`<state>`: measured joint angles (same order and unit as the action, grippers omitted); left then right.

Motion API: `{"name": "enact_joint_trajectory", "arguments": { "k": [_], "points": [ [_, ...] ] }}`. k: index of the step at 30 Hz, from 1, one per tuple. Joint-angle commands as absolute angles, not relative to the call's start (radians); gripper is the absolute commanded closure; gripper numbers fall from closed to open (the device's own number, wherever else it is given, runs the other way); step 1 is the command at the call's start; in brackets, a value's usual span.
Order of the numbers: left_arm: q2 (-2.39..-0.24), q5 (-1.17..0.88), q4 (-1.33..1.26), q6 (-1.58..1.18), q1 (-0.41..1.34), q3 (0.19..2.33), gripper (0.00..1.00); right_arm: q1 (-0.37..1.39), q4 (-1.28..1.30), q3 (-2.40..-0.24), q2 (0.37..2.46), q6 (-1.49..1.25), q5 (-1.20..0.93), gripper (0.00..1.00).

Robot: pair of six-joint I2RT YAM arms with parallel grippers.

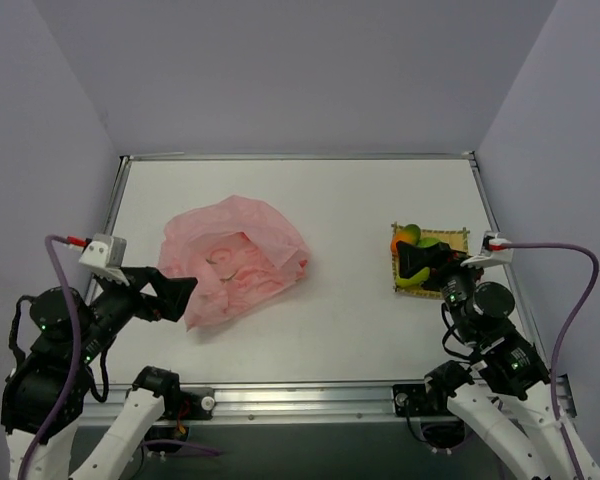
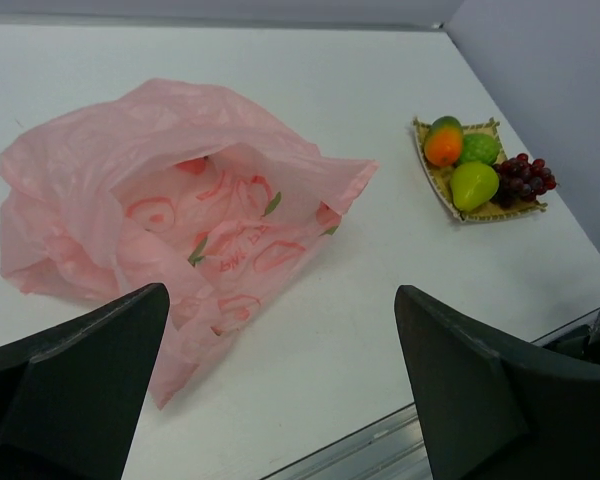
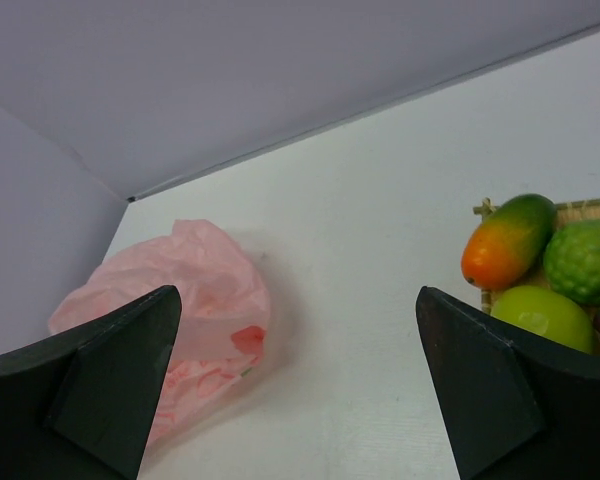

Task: Take the fake fruits out of the plastic bag

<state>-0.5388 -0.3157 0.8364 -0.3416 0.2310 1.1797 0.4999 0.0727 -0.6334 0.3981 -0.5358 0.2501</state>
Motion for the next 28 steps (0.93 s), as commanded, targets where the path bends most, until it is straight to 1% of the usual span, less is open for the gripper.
{"name": "enact_joint_trajectory", "arguments": {
  "k": [1, 6, 12, 16, 21, 28],
  "points": [
    [-0.509, -0.281, 0.824, -0.322, 0.236, 1.216, 0.06, 0.506, 0.118, -0.742, 0.41, -0.482, 0.14, 0.0],
    [-0.485, -0.253, 0.821, -0.327, 0.236, 1.256, 0.06, 0.506, 0.117, -0.816, 0.33, -0.439, 0.14, 0.0],
    [-0.503, -0.35, 0.75, -0.327, 0.236, 1.293, 0.06, 0.506, 0.121, -0.857, 0.299, -0.411, 0.169, 0.0],
    [-0.486, -0.368, 0.69, -0.342, 0.236, 1.286, 0.06, 0.506, 0.126, -0.884, 0.304, -0.387, 0.175, 0.0],
    [-0.448, -0.37, 0.65, -0.356, 0.236, 1.212, 0.06, 0.506, 0.13, -0.893, 0.311, -0.371, 0.213, 0.0],
    [-0.391, -0.334, 0.615, -0.373, 0.236, 1.083, 0.06, 0.505, 0.129, -0.894, 0.373, -0.356, 0.221, 0.0]
  ]
}}
